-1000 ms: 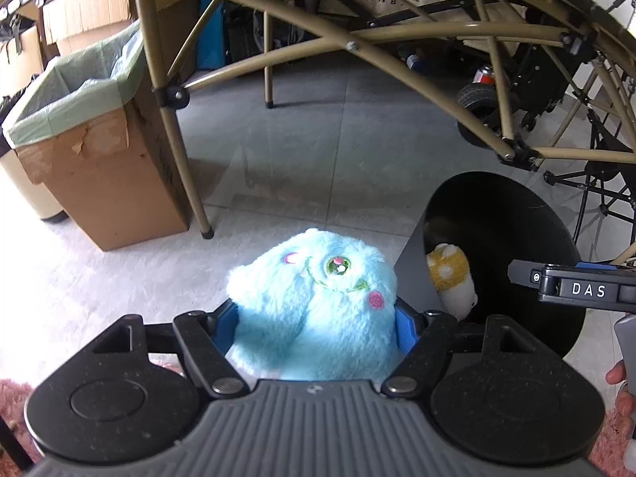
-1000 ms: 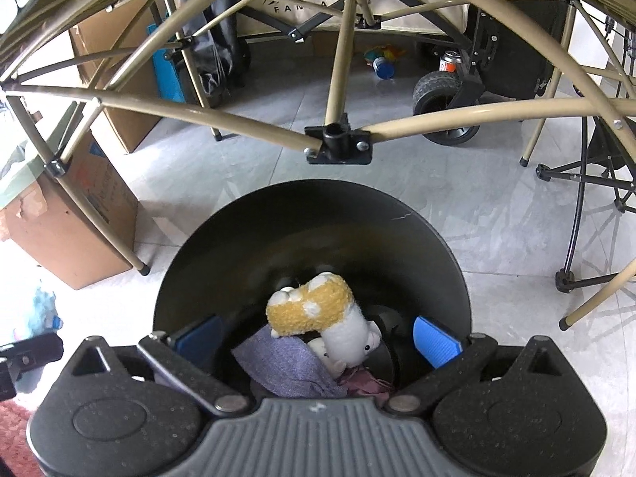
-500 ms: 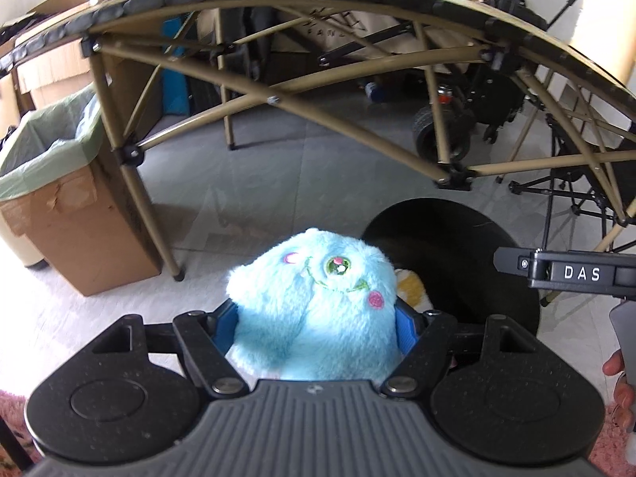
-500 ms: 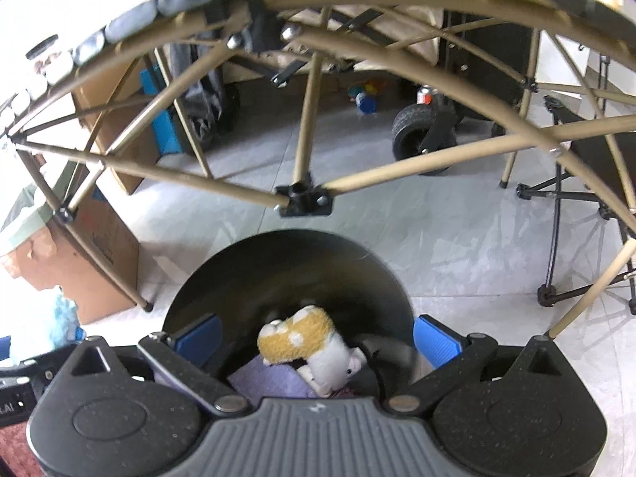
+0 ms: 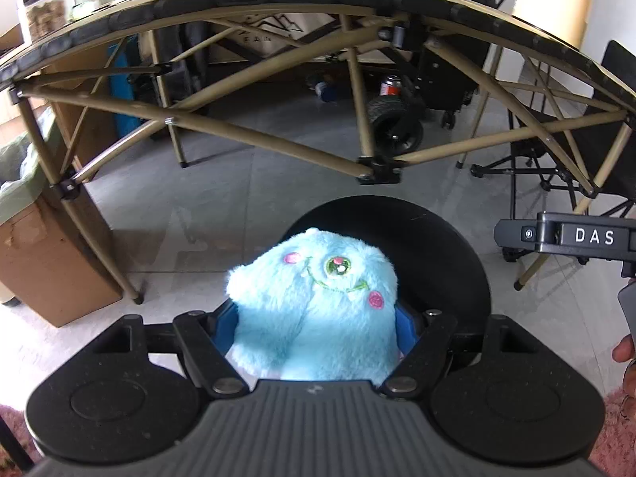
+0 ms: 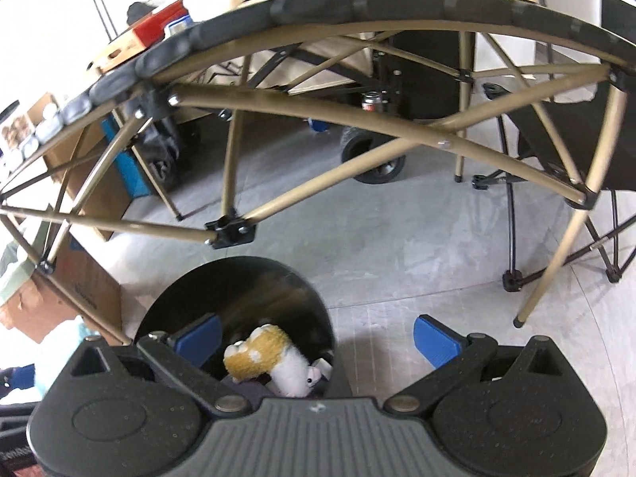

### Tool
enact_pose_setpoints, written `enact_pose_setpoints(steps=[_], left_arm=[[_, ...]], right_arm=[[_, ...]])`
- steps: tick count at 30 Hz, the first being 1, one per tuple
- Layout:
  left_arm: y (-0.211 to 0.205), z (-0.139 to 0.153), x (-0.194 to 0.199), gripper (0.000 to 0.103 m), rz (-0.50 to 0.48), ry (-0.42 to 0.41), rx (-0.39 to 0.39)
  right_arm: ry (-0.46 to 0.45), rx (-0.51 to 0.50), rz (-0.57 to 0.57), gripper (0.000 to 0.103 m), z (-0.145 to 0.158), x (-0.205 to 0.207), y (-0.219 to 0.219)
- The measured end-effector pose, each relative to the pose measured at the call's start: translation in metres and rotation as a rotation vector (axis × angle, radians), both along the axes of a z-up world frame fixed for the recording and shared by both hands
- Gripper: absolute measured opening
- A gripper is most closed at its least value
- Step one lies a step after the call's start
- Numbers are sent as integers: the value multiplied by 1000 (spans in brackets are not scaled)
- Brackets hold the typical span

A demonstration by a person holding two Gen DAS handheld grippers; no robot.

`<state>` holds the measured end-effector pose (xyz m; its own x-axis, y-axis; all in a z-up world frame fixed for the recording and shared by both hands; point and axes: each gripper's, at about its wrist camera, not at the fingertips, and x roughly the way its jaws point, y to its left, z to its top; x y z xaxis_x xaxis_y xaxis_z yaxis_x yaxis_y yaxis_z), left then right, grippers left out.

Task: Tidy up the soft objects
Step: 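Move the left tool over the bin and release the light-blue plush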

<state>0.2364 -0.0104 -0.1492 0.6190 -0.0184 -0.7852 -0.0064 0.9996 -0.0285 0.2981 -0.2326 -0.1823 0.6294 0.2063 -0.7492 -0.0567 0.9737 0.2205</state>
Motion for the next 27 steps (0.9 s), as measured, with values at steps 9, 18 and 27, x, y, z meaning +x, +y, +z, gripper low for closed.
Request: enact_pose_setpoints(steps=[9,18,27], left_arm=[[-33,-14,17,74,-48,37,33],[-53,-44,44,74,-58,113,40],[-57,-60,60,74,-42,169,22]], right_arm=[[-2,57,-79,103,-1,-2,-29],[23,86,-139,103,-10,0,-45],[67,63,-177,103,-23,6,-50]])
